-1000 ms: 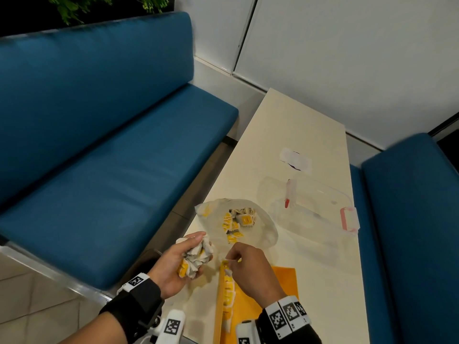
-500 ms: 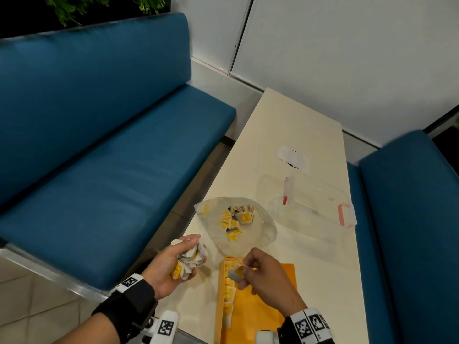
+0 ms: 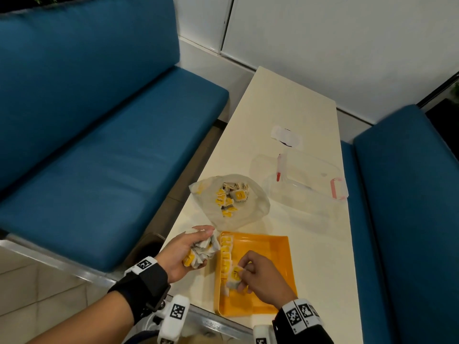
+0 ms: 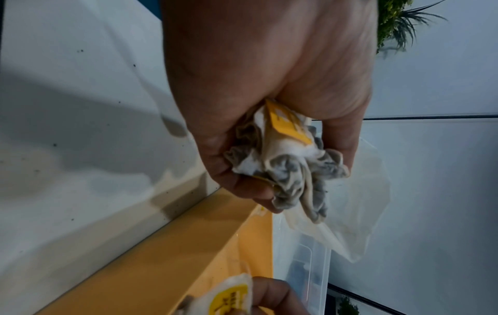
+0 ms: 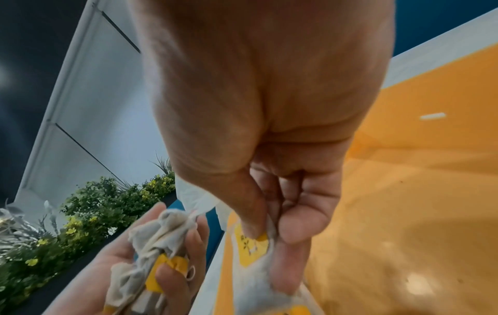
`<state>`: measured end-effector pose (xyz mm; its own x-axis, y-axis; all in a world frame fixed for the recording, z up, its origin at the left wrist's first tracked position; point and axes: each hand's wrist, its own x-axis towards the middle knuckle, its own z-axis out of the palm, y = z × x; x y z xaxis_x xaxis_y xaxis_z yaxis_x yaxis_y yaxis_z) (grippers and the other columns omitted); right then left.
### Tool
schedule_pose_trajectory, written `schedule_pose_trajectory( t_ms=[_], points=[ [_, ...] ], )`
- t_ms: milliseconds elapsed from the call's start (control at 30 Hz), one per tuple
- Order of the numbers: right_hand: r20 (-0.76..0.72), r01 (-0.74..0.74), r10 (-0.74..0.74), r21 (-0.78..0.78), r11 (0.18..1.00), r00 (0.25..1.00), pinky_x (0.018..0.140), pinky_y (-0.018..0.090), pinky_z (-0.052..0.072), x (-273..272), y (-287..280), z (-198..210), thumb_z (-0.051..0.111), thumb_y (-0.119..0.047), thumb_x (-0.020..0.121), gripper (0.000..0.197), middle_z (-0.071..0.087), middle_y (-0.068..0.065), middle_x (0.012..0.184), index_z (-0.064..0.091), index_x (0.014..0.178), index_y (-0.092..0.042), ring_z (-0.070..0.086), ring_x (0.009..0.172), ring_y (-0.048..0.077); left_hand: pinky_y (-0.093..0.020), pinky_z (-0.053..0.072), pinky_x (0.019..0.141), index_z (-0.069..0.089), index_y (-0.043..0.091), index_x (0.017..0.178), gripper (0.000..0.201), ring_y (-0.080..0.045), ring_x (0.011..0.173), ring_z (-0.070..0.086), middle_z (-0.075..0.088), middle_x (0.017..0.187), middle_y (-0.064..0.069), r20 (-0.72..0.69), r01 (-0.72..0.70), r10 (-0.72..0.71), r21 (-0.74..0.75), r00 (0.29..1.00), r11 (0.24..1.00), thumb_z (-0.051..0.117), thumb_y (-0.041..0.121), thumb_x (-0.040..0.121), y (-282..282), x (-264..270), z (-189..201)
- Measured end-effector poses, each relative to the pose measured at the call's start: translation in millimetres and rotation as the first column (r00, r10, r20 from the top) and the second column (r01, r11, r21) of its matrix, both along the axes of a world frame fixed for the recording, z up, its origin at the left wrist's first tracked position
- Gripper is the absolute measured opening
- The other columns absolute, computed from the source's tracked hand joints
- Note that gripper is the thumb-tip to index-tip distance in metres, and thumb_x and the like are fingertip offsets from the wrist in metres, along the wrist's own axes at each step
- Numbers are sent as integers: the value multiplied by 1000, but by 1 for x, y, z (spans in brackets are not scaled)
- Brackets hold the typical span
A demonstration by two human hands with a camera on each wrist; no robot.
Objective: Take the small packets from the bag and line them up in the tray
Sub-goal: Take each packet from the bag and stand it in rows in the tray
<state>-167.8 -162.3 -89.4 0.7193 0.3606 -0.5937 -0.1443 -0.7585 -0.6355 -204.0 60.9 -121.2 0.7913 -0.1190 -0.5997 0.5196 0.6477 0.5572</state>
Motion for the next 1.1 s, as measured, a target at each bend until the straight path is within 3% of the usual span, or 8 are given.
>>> schedule_pose_trajectory(
  t_ms=[133, 200, 400, 533, 667, 833, 967, 1100],
  points=[
    [-87, -63, 60, -42, 997, 994, 51, 21, 46, -9, 1, -6, 57, -5, 93, 10, 70, 5, 64, 57, 97, -14, 64, 55, 10, -28, 49, 62, 68, 19, 116, 27, -21, 74, 66, 71, 96, -8, 25, 14, -13, -14, 1000, 1000, 70, 27, 90, -3, 0, 3],
    [-108, -83, 77, -50, 995, 991, 50, 20, 46, -11, 4, -9, 58, -3, 91, 10, 68, 4, 62, 60, 94, -12, 65, 54, 10, -28, 48, 61, 68, 19, 116, 28, -22, 73, 66, 70, 99, -11, 25, 17, -17, -13, 1000, 1000, 70, 27, 89, -5, 0, 2],
    [-4, -136, 137, -145, 980, 991, 66, 32, 58, -13, 12, -27, 65, -8, 87, 20, 66, -4, 63, 62, 78, -25, 68, 57, 10, -27, 49, 60, 68, 17, 115, 26, -22, 73, 67, 71, 98, -11, 38, 42, -41, -26, 998, 999, 70, 25, 89, -14, -2, 3],
    [95, -133, 154, -199, 971, 983, 62, 27, 55, -14, 17, -38, 63, -13, 87, 23, 64, -6, 73, 57, 73, -30, 69, 66, 14, -28, 50, 61, 69, 16, 116, 31, -24, 77, 69, 72, 104, -13, 38, 64, -64, -21, 997, 998, 73, 25, 86, -20, -2, 2],
    [126, -102, 129, -201, 974, 984, 71, 42, 60, -17, 19, -45, 55, -14, 84, 14, 69, 0, 84, 57, 80, -27, 71, 74, 24, -29, 52, 61, 69, 15, 116, 36, -26, 78, 69, 72, 103, -15, 32, 96, -96, -8, 995, 995, 77, 26, 82, -21, -4, -1],
    [119, -30, 49, -153, 988, 992, 70, 46, 60, -23, 13, -51, 61, -17, 82, 16, 64, -1, 79, 50, 83, -28, 70, 73, 25, -31, 50, 66, 69, 12, 121, 43, -29, 80, 68, 71, 103, -17, 8, 135, -135, 10, 991, 991, 78, 26, 81, -21, -7, -6],
    [179, -27, 58, -173, 985, 982, 69, 32, 52, -24, 5, -45, 70, -21, 81, 15, 61, -5, 78, 55, 82, -22, 63, 77, 16, -30, 50, 66, 67, 11, 125, 48, -29, 81, 68, 70, 103, -17, -9, 158, -158, 21, 987, 987, 79, 26, 81, -20, -7, -9],
    [147, -188, 223, -217, 958, 964, 68, 23, 47, -29, 1, -40, 75, -24, 76, 24, 60, -8, 84, 54, 68, -30, 57, 78, 10, -30, 51, 65, 66, 10, 126, 50, -29, 81, 68, 71, 105, -17, -5, 166, -165, 27, 986, 986, 79, 27, 80, -20, -5, -9]
  ],
)
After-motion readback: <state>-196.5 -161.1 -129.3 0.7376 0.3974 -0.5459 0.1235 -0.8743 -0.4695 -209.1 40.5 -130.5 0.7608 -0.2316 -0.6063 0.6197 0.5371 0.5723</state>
